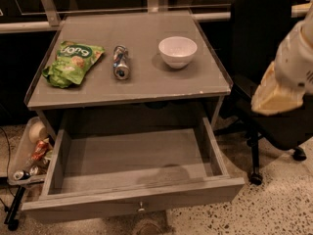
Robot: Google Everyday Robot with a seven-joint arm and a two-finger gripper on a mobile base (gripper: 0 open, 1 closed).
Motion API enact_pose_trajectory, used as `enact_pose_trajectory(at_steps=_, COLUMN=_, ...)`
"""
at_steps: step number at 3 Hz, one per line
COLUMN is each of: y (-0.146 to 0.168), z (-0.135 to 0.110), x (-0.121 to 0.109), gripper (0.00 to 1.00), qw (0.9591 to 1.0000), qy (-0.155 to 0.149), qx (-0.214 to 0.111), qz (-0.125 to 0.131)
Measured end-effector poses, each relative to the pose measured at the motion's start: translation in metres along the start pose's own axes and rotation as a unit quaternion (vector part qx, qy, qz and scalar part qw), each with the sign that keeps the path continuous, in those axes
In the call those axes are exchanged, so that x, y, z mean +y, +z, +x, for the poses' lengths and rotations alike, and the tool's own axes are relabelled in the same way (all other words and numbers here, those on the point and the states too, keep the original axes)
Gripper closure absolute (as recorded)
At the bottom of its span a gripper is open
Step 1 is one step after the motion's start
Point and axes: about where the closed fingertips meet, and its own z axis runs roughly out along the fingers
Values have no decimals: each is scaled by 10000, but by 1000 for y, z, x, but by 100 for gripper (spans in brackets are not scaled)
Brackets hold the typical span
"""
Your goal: Close top drawer
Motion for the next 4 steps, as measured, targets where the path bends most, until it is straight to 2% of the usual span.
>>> enact_pose_trajectory(at_steps=1, y=42, z=11, x=59, gripper=100, qw=9972, qy=457, qx=-26, qz=-597)
enact_pose_trajectory(at_steps=2, y=94, z=16, x=120, gripper=100, qw=9874, qy=683, qx=-48, qz=-1428)
enact_pose_trajectory(at_steps=3, y=106, z=23, x=136, gripper=100, qw=9842, qy=709, qx=56, qz=-1623)
enact_pose_trajectory(at_steps=4, y=121, z=19, x=149, gripper=100, qw=9812, qy=745, qx=13, qz=-1780)
